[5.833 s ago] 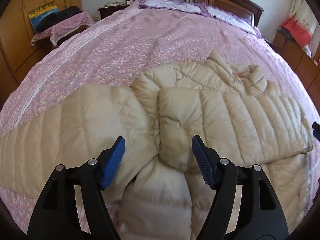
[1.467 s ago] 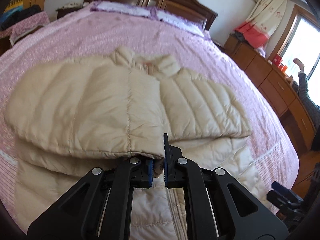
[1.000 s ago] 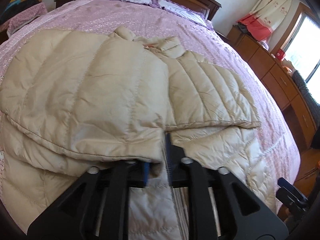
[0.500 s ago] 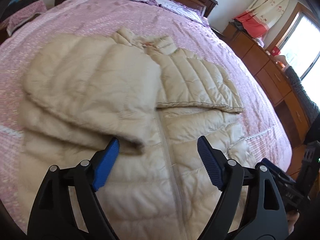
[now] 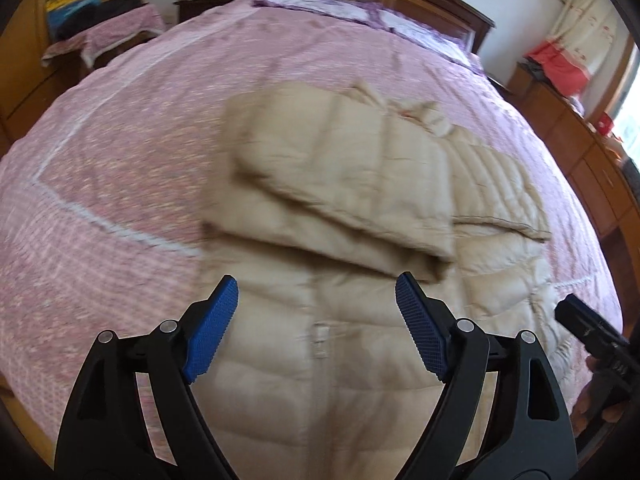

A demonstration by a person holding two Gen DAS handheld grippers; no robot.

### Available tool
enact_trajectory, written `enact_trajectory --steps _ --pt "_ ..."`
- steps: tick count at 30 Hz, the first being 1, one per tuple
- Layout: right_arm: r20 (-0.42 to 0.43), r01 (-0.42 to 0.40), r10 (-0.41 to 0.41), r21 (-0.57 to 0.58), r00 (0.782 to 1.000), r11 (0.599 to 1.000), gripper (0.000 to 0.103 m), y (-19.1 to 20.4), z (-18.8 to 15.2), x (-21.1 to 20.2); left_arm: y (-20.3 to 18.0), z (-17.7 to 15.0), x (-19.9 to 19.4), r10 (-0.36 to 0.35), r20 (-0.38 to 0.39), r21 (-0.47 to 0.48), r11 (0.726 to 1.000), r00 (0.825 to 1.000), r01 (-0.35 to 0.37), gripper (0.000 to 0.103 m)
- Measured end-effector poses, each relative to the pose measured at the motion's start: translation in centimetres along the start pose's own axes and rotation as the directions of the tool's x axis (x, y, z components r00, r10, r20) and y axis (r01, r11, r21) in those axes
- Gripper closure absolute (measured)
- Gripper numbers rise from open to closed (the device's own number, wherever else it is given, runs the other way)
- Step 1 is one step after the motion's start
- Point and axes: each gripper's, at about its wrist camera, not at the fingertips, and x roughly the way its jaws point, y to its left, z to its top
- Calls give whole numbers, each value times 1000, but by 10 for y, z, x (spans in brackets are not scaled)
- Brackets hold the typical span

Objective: Fold large clothes

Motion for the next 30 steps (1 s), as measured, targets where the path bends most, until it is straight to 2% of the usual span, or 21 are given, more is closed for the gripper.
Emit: enact_trajectory --steps 9,19,22,26,30 --pt "-48 -59 54 -109 997 992 7 61 18 31 55 -9 -5 77 -2 -91 993 997 -77 22" --pt "-93 -86 67 -222 993 971 7 134 45 80 81 -18 -8 110 0 -139 984 994 -109 22" --pt "-105 -88 64 -234 992 968 7 150 52 93 87 -20 -9 120 -1 -152 981 993 -118 22" --pt "-167 -109 74 -215 983 970 7 167 60 122 97 -24 -8 119 -2 -172 978 993 -118 22" --pt "-183 -80 41 -213 982 974 7 176 66 144 101 -26 -7 117 -6 -178 977 993 -117 22"
